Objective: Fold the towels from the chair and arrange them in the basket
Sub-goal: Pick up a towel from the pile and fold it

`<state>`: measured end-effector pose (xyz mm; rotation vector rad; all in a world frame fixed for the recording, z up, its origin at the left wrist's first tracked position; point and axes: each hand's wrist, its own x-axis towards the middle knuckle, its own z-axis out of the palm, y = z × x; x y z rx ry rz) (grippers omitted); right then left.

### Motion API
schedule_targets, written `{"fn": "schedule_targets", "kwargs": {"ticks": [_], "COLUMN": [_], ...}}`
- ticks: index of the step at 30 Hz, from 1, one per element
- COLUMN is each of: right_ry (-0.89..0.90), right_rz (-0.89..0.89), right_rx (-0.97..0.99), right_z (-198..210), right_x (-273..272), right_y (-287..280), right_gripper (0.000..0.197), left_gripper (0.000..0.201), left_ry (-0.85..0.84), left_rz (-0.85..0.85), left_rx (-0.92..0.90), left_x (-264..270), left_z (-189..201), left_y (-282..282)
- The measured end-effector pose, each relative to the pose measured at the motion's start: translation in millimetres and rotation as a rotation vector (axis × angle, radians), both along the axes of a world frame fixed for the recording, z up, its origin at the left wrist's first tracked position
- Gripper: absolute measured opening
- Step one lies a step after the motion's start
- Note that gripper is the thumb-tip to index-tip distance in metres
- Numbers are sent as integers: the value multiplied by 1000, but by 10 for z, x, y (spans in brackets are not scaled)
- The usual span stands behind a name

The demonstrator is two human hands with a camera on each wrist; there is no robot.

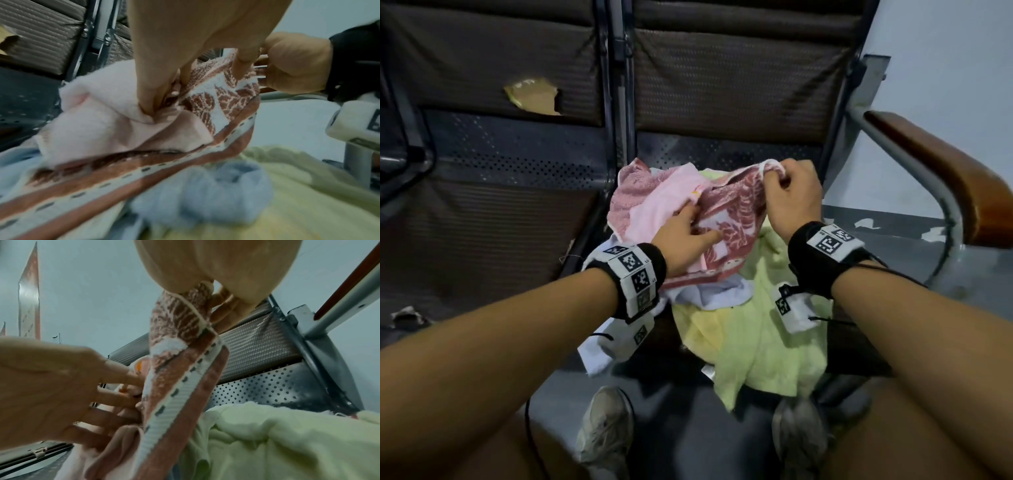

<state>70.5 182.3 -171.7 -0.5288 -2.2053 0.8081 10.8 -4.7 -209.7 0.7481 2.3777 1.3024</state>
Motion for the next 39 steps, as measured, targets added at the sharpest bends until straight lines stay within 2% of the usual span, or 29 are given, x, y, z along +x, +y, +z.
{"fn": "schedule_targets", "kwargs": {"ticks": [3,6,8,10,12,14,15,17,19,20,23,26,27,29,30,31,32,33,35,36,37,38,39], "right_ry": [73,96,85,44,-86,-296,-411,-658,-819,-828,-627,-345,-322,-342,-361,-373,-360,-328,-248,-219,-195,-179,-177], "right_rz": [-49,-69,-44,76,206,230,206,156,148,164,292,449,457,434,428,419,402,379,333,326,337,356,363], "right_rx": [-22,-75,-82,-65,-23,43,74,120,92,59,-127,-324,-310,-227,-207,-209,-219,-229,-249,-274,-305,-345,-391], "right_z": [27,9,13,-15,-76,-170,-213,-271,-301,-320,-336,-286,-277,-266,-267,-271,-278,-280,-255,-246,-233,-234,-248], "right_x": [115,227,289,356,413,455,475,511,548,549,484,427,412,397,401,406,409,412,419,422,440,455,467], "right_y": [148,232,258,254,223,226,246,293,317,318,232,149,156,186,197,210,224,240,293,328,346,360,364], "right_gripper": [27,32,36,35,36,40,42,38,15,16,55,70,64,33,23,22,25,27,28,28,28,29,29], "left_gripper": [64,56,72,87,74,41,30,27,18,15,15,18,17,17,18,22,27,28,26,41,58,66,63], "left_ry": [72,124,149,157,220,294,314,339,291,233,47,22,15,-39,-119,-212,-282,-280,-20,102,151,126,110], "left_rz": [109,250,313,329,339,331,319,284,228,188,41,-142,-163,-146,-135,-124,-100,-55,55,85,78,49,8], "left_rx": [72,168,80,-128,-331,-464,-483,-426,-207,-78,235,307,321,357,373,372,351,308,70,-77,-170,-213,-245], "left_x": [60,55,-1,-50,-89,-124,-144,-172,-156,-122,134,332,360,347,322,284,244,198,61,20,-10,-18,-26], "left_z": [69,121,143,133,88,50,35,26,57,89,266,388,424,475,481,470,445,393,230,160,97,52,1], "left_y": [201,293,293,282,264,222,196,173,220,271,434,552,553,524,498,464,434,411,364,328,311,305,311]}}
